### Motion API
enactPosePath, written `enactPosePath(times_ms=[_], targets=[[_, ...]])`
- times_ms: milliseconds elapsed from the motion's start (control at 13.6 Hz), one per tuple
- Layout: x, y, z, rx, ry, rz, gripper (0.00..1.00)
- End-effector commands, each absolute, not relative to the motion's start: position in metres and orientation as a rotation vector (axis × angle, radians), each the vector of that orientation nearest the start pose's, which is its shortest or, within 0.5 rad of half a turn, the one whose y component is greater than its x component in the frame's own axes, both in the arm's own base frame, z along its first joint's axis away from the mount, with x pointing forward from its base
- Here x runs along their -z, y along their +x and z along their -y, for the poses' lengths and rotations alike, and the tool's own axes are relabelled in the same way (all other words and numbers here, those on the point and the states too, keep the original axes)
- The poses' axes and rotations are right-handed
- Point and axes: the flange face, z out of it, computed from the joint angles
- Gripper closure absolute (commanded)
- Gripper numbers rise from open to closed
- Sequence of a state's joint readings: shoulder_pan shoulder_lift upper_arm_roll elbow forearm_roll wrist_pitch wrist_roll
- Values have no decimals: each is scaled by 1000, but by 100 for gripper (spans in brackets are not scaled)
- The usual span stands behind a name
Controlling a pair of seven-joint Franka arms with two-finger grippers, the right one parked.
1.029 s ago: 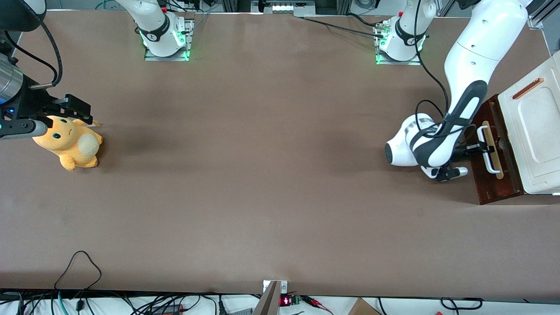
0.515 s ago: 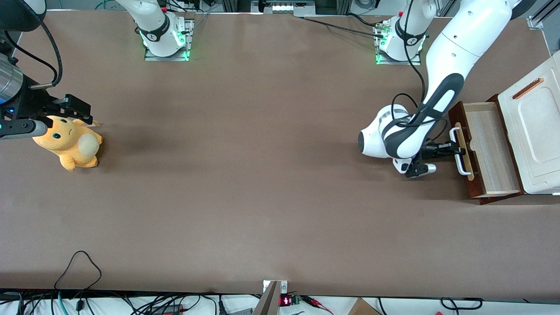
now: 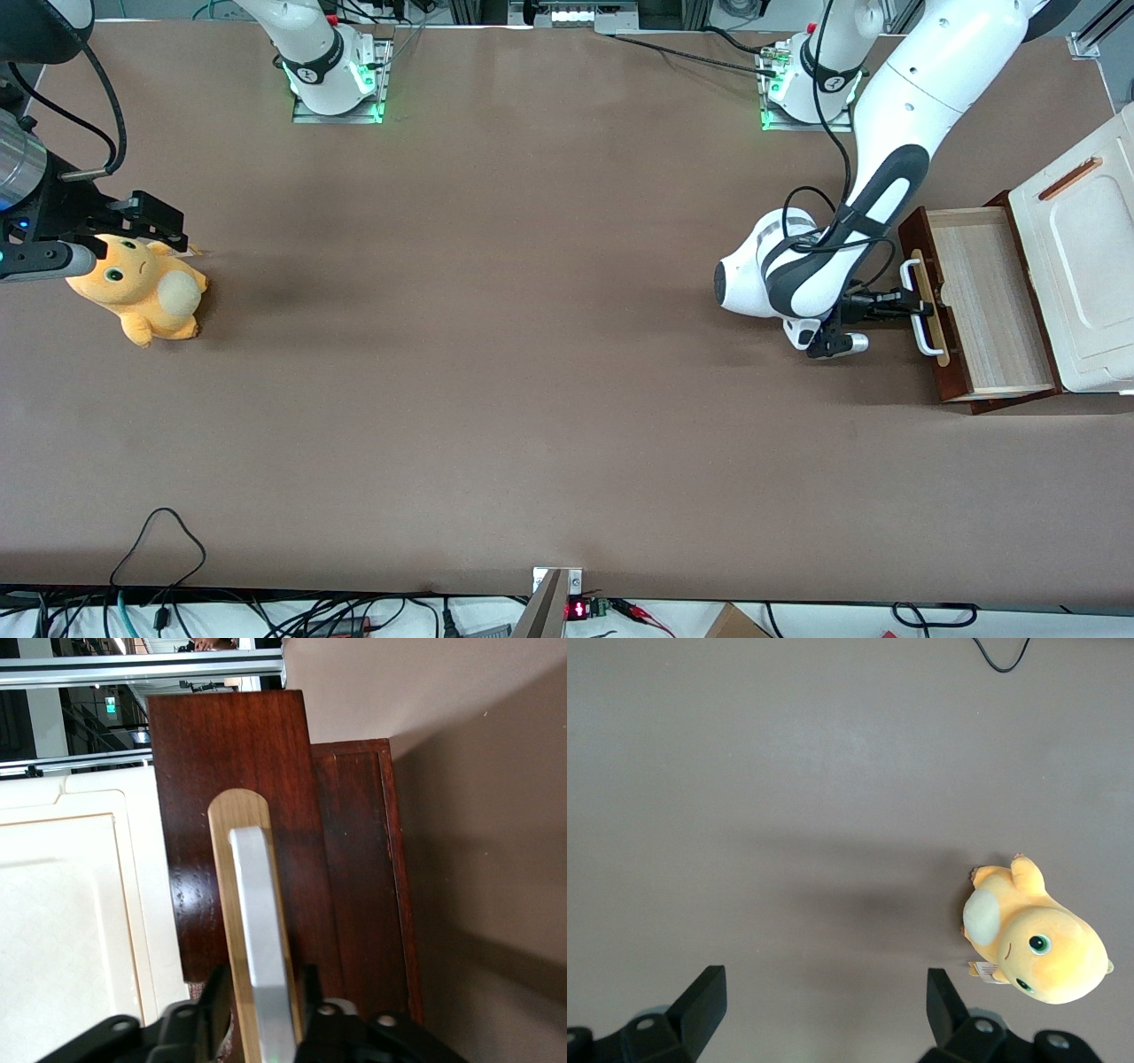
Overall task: Open lower drawer with left arm only
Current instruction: 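Pull the handle outward with the left gripper, sliding the drawer open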
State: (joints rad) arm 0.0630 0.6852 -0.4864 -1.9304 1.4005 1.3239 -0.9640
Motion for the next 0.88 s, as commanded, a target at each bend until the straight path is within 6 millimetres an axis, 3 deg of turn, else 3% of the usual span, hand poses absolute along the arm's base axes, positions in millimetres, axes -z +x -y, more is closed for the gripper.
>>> enactPosePath(times_ms=[0, 294, 515, 662, 735, 809], targets=[[-213, 562, 108, -80, -1817, -59, 0], [-290, 586, 143, -156, -2054, 40, 0], [-361, 598, 164, -147, -2302, 84, 0], [-410, 600, 162, -177, -2500, 202, 0], [-439, 605, 148, -210, -2607, 306, 0], [-460, 605, 135, -252, -2703, 294, 0]])
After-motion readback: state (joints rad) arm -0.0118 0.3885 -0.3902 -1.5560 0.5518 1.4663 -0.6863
